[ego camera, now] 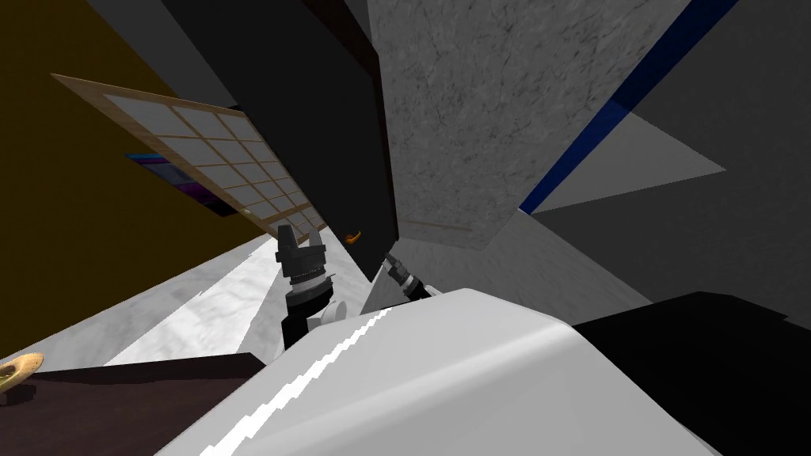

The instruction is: Push the door open

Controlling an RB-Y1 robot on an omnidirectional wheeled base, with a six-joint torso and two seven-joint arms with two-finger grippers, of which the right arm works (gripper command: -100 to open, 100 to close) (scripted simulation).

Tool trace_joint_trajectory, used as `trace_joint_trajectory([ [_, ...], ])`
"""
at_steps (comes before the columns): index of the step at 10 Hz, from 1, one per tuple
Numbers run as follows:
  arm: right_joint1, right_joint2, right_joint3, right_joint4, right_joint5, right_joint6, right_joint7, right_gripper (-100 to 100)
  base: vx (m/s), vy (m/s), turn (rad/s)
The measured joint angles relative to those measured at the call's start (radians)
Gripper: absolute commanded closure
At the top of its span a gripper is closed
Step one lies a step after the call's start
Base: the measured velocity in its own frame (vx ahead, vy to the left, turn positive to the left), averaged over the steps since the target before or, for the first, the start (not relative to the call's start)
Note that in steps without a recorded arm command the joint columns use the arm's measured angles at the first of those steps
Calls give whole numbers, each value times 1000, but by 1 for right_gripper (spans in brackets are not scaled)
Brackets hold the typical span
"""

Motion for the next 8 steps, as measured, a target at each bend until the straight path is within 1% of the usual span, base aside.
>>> trace_joint_trajectory([
  [2,-17,0,32,46,2,-8,-2,-100,134,4,-25],
  [4,-39,-3,65,93,3,-15,-6,-100,177,19,-33],
  [5,-47,-2,88,114,5,-15,-5,-100,164,9,-22],
  [6,-60,-2,103,133,5,-12,-7,-100,128,9,-13],
  [8,-79,-11,131,176,4,-24,-14,-100,157,41,-28],
])
